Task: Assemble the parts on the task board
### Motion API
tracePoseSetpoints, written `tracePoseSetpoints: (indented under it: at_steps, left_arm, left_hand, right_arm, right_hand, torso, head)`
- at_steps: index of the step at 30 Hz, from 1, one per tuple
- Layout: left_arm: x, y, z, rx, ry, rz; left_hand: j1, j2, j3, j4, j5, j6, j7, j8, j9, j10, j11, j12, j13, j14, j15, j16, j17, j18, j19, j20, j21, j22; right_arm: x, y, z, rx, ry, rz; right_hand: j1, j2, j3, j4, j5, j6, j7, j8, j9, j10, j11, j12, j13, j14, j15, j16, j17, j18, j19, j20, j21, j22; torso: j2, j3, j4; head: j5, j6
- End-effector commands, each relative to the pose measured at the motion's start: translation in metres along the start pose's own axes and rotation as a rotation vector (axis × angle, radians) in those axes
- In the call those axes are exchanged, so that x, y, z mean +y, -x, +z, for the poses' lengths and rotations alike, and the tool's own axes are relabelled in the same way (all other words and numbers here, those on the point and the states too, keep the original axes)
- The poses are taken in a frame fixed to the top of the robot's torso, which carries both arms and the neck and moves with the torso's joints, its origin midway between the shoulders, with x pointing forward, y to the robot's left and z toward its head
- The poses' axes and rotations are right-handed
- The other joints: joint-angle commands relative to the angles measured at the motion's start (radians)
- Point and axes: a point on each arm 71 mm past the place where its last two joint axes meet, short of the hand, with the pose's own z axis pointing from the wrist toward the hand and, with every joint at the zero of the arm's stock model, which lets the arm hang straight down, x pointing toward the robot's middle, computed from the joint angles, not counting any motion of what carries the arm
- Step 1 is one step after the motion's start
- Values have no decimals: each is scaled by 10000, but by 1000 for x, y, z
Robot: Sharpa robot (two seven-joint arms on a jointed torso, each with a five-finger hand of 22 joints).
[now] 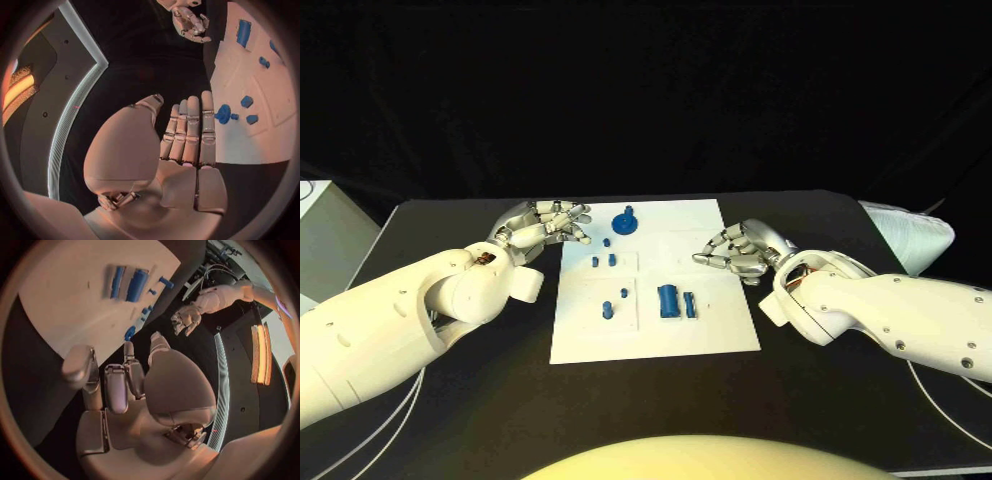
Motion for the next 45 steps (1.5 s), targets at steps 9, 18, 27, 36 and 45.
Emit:
tracePoseSetpoints:
  at_steps: [9,18,27,36,45]
  left_arm:
    - [7,14,16,-1794,-1254,-187]
    - [15,15,21,-1748,-834,-137]
    - [6,-7,21,-2226,-1072,82]
    - [-4,-44,12,-3183,-1259,690]
    - [-7,-60,4,-3643,-1241,1086]
  left_hand:
    - [452,100,-388,-48,-25,-1048,-303,-506,-691,-144,601,-2510,-345,-440,726,-4996,-1092,19,-344,703,-2840,-2022]
    - [-4306,1754,-3032,-2882,-2535,-8826,-1839,-2461,-3636,-9562,-1342,-4485,-986,-8581,-848,-9298,-3298,-1775,-9085,-1882,-5036,-4936]
    - [-14423,1754,-3032,-2882,-2535,-8826,-1839,-2461,-3636,-9562,-1342,-4485,-986,-8581,-848,-9298,-3298,-1775,-9085,-1882,-5036,-4936]
    - [-14423,1754,-3032,-2882,-2535,-8826,-1839,-2461,-3636,-9562,-1342,-4485,-986,-8581,-848,-9298,-3298,-1775,-9085,-1882,-5036,-4936]
    - [-14423,1754,-3032,-2882,-2535,-8826,-1839,-2461,-3636,-9562,-1342,-4485,-986,-8581,-848,-9298,-3298,-1775,-9085,-1882,-5036,-4936]
  right_arm:
    - [-19,37,44,-1436,821,3755]
    - [-24,41,56,-1866,396,3179]
    - [-1,24,43,-2304,705,4805]
    - [31,5,21,-2873,768,6876]
    - [36,2,16,-2963,736,7218]
  right_hand:
    - [2614,581,267,-40,-1462,-719,656,-639,-862,-3428,793,-9241,-7967,-3958,1017,-9054,-6329,756,-3409,1033,-7929,-5574]
    - [-2113,717,1059,-2927,-2579,-9413,-1123,-3237,-4690,-6684,-316,-12213,-13110,-7378,424,-14061,-13073,-1093,-7270,-648,-8559,-13079]
    - [-5567,717,1059,-2927,-2579,-9413,-1123,-3237,-4690,-13853,-316,-12213,-13110,-14666,424,-14061,-13073,-1093,-14286,-648,-8559,-13079]
    - [-12788,717,1059,-2927,-2579,-9413,-1123,-3237,-4690,-13853,-316,-12213,-13110,-14666,424,-14061,-13073,-1093,-14286,-648,-8559,-13079]
    - [-12788,717,1059,-2927,-2579,-9413,-1123,-3237,-4690,-13853,-316,-12213,-13110,-14666,424,-14061,-13073,-1093,-14286,-648,-8559,-13079]
  torso:
    - [-423,-14,-95]
    - [-433,8,-94]
    - [-618,123,-88]
    - [-800,236,-82]
    - [-809,242,-81]
  head:
    - [220,606]
    - [267,707]
    - [243,1402]
    - [220,2090]
    - [219,2122]
